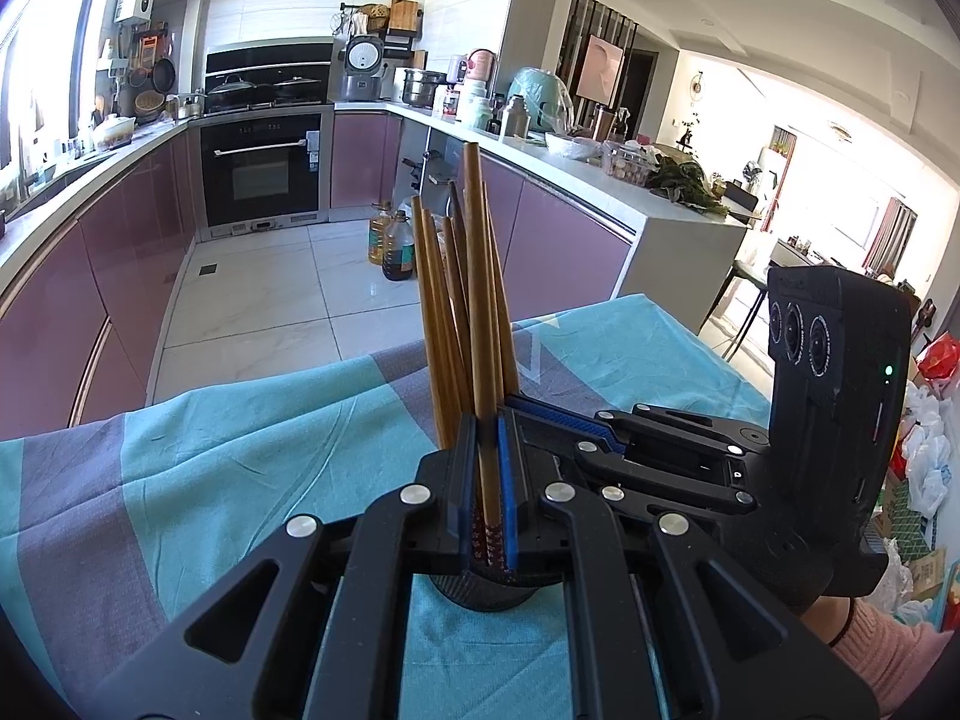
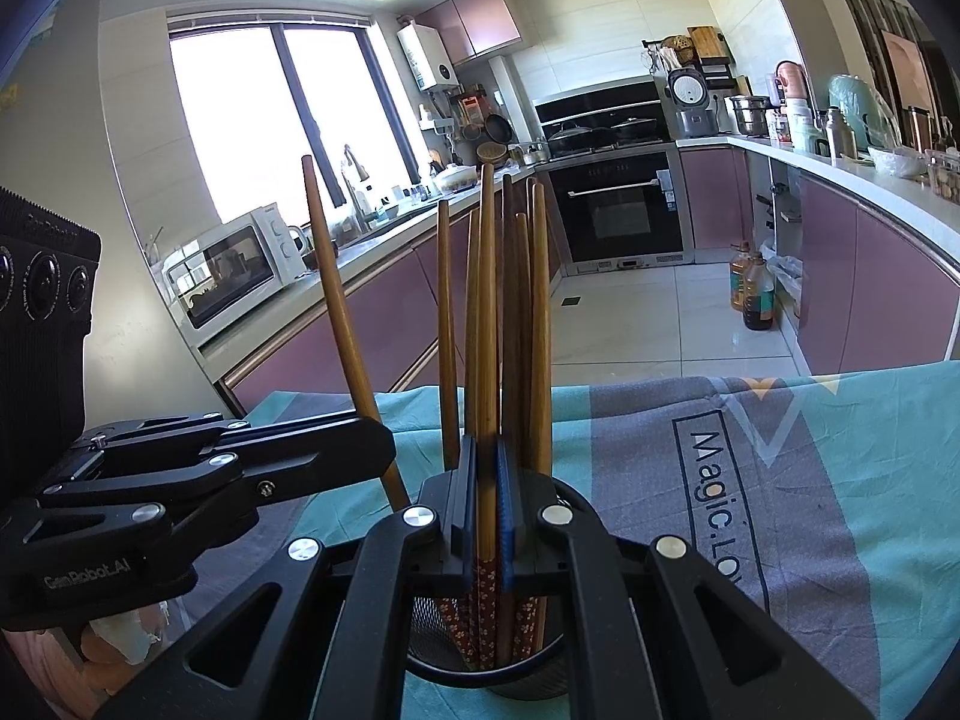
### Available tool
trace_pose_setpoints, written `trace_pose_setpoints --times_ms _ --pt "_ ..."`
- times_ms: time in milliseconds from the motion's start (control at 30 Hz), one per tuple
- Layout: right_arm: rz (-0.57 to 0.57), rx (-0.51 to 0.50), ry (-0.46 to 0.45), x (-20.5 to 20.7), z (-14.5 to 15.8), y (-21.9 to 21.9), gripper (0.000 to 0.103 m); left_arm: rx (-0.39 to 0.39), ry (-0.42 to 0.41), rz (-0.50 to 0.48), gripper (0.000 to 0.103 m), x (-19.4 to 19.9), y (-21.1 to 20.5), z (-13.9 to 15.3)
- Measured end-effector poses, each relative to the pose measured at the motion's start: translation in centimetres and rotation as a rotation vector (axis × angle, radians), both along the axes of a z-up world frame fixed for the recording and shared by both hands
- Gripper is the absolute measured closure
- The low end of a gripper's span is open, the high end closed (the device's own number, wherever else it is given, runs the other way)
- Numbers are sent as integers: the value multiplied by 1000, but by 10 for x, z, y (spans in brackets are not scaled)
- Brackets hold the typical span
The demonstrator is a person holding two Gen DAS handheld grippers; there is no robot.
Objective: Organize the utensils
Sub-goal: 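Push both held chopsticks down among the others inside the mesh cup, then open both tools to release the chopsticks into the mesh cup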
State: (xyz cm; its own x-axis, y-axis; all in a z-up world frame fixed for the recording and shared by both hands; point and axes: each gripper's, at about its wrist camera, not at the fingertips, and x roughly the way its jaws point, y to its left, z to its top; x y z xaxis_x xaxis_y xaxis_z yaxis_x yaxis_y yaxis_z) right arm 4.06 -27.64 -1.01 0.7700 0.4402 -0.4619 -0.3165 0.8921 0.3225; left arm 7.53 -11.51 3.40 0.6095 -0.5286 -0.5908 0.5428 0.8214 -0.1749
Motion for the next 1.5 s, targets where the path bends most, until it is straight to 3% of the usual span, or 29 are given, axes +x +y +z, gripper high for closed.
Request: trace_pose_setpoints --times_ms 1133,1267,1500 --pt "-9 11 2 -8 2 -5 94 5 31 21 94 11 10 -23" --pt "-7 -1 -7 -12 4 -5 87 12 -17 68 82 2 19 -21" --pt "-9 -41 -43 -26 9 0 57 23 -113 163 50 -22 44 -17"
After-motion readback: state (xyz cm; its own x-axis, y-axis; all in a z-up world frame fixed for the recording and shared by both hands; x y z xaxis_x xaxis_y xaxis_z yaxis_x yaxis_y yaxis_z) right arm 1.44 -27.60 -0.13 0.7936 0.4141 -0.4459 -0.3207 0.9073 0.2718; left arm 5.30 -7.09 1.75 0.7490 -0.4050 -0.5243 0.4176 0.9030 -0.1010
